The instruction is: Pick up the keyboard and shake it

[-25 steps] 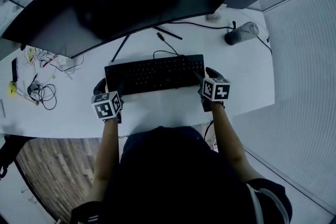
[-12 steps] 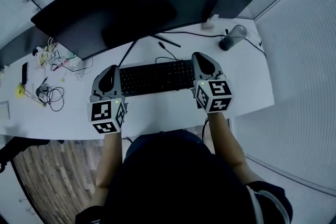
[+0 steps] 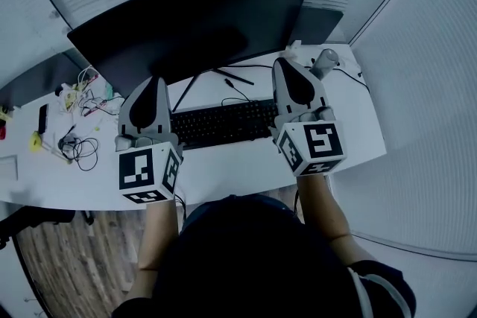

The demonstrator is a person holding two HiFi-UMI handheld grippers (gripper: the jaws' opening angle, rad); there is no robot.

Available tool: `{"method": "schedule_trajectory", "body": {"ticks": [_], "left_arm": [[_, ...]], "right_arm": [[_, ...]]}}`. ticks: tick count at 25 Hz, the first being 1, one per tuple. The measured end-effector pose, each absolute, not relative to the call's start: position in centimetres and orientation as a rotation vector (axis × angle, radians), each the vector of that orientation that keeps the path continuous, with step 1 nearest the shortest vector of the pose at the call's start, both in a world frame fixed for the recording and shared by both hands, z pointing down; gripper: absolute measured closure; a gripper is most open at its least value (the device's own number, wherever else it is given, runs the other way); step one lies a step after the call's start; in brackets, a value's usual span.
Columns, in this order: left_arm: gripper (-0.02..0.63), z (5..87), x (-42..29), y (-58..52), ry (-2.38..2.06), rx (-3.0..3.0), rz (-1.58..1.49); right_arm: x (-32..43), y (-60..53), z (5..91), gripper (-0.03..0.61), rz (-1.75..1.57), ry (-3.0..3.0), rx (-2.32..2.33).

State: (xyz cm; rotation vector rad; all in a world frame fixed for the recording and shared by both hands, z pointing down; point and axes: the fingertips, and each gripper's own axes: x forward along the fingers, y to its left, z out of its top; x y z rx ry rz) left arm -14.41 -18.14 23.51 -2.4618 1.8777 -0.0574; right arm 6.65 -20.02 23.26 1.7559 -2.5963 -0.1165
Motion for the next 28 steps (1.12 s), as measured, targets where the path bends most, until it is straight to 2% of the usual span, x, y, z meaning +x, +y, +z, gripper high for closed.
{"method": "schedule_trajectory", "body": {"ticks": [28], "left_arm": [[0.591,24.7,-15.5,-15.7,1.790,-2.516,-0.060]], "right_arm": [[5.2,-16.3,25.4,0.552,-0.055,-2.560,1.844]]}}
